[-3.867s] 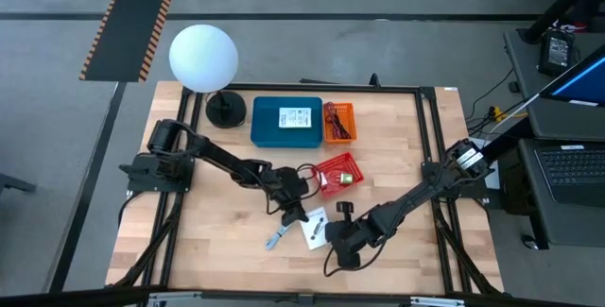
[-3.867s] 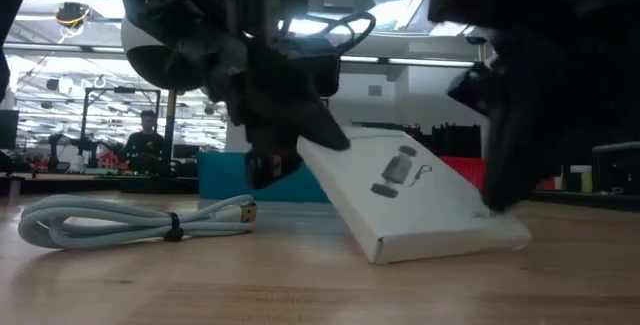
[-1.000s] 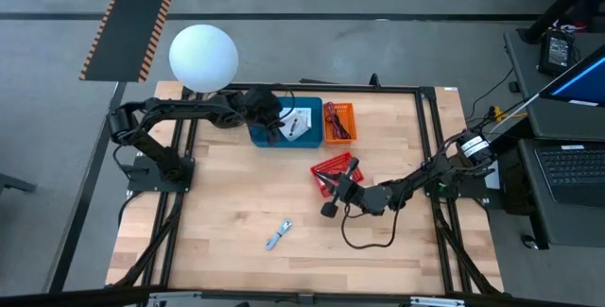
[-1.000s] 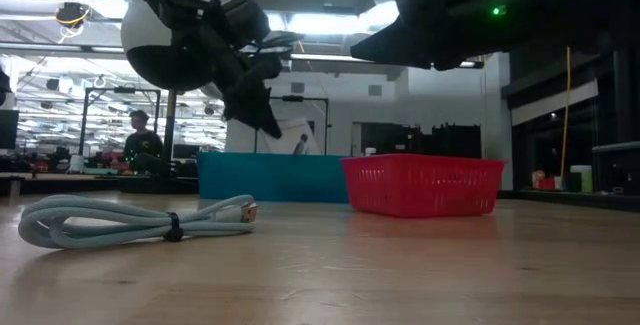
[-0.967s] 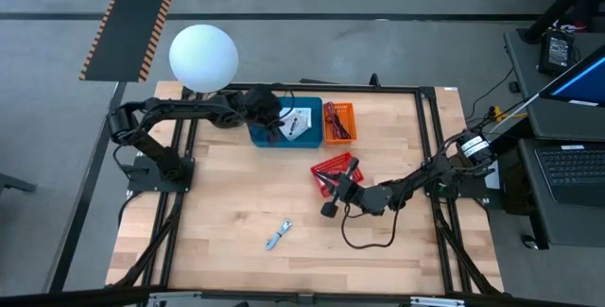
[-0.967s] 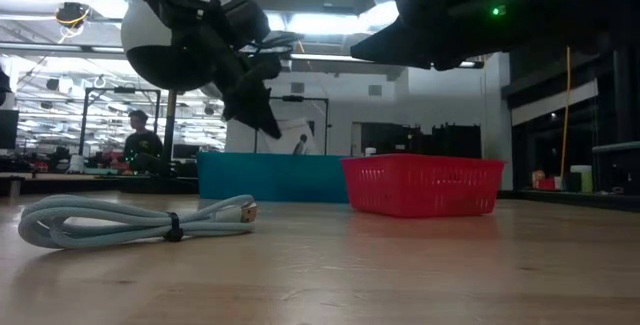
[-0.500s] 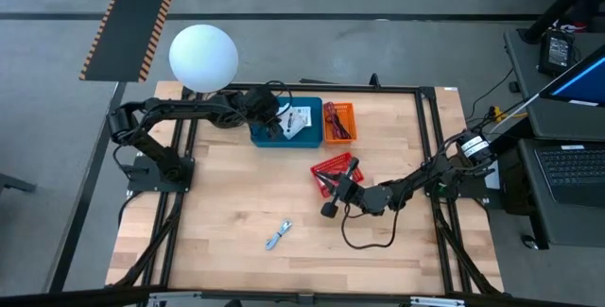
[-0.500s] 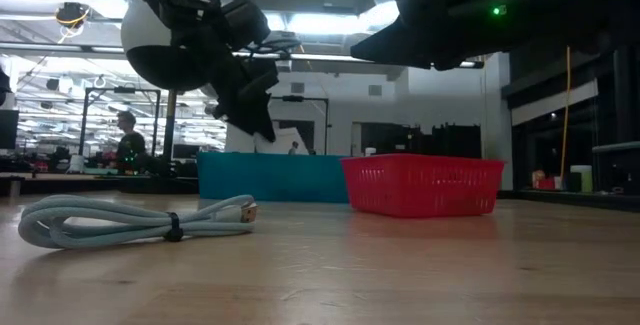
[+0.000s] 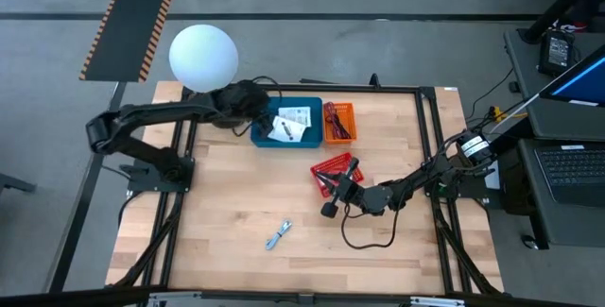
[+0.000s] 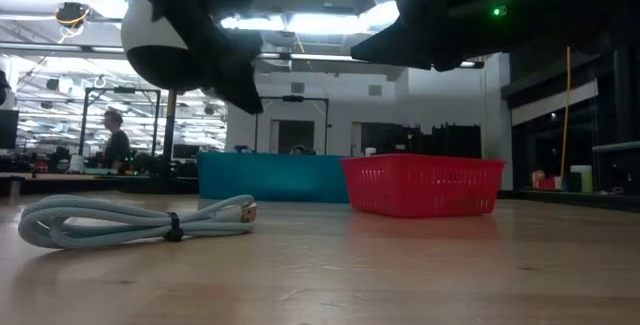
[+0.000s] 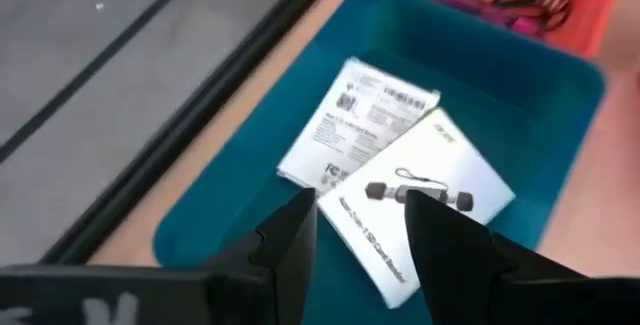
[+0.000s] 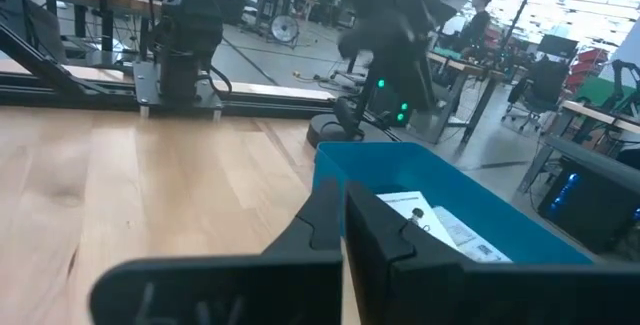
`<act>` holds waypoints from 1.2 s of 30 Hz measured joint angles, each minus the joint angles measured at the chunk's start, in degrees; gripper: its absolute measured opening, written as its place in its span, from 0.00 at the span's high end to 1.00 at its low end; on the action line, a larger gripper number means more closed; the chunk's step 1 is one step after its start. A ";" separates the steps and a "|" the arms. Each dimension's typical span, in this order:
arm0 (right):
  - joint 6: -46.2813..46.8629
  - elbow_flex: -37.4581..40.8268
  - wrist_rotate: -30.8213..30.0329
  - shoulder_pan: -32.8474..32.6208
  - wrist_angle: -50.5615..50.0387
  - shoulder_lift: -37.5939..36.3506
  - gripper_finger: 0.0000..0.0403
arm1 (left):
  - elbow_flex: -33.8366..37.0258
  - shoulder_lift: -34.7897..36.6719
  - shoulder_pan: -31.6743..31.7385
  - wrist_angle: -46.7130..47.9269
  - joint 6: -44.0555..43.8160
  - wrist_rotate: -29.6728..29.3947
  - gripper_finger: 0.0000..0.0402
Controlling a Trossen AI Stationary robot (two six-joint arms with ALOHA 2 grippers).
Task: Pick and place items into bin
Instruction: Put the light blue charger cable into the orange bin
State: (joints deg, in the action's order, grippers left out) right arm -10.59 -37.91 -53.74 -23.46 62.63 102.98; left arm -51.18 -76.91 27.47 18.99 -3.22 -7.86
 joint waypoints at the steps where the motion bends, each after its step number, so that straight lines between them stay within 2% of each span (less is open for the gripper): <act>1: 0.00 0.00 0.00 0.00 0.00 0.00 1.00 | 0.00 1.43 -0.31 0.88 -0.01 0.02 0.63; 3: 0.00 0.00 0.00 0.00 0.00 0.00 1.00 | 0.00 4.21 -1.15 2.90 -0.02 1.55 0.64; 7: -0.23 0.00 0.00 0.00 0.00 0.00 1.00 | 0.00 9.09 -4.04 4.99 -0.59 8.94 0.64; 12: -3.89 0.00 -0.23 -0.98 0.05 0.00 1.00 | 3.46 14.09 -12.19 2.31 -1.95 14.89 0.64; 14: -5.88 -0.13 -0.20 -2.01 0.07 0.00 1.00 | 5.94 16.17 -16.18 1.49 -4.19 14.06 0.64; 17: -7.92 -1.02 -0.91 -3.29 0.00 -0.37 1.00 | 8.79 18.98 -22.61 0.18 -7.31 9.33 0.64; 22: -7.68 -1.42 -1.38 -4.20 -0.22 -2.80 1.00 | 9.44 20.31 -32.65 2.28 -6.10 1.01 0.68; 24: -7.63 -1.42 -1.69 -4.35 -0.30 -3.47 1.00 | 9.45 19.81 -35.98 2.12 -8.10 -0.64 0.71; 28: -7.67 -1.42 -1.73 -4.55 -0.25 -4.51 1.00 | 9.46 16.95 -42.34 2.26 -14.82 -0.72 0.79; 31: -7.68 -1.42 -2.00 -4.55 -0.40 -5.13 1.00 | 8.70 13.18 -47.46 2.39 -18.16 2.94 0.87; 36: -7.88 -1.40 -6.57 -4.55 -0.36 -6.44 1.00 | 3.29 5.82 -54.35 3.86 -21.65 3.46 0.99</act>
State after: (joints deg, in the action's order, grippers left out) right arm -18.46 -39.31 -60.31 -28.01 62.28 96.54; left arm -47.89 -71.09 -26.88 22.86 -24.87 -4.40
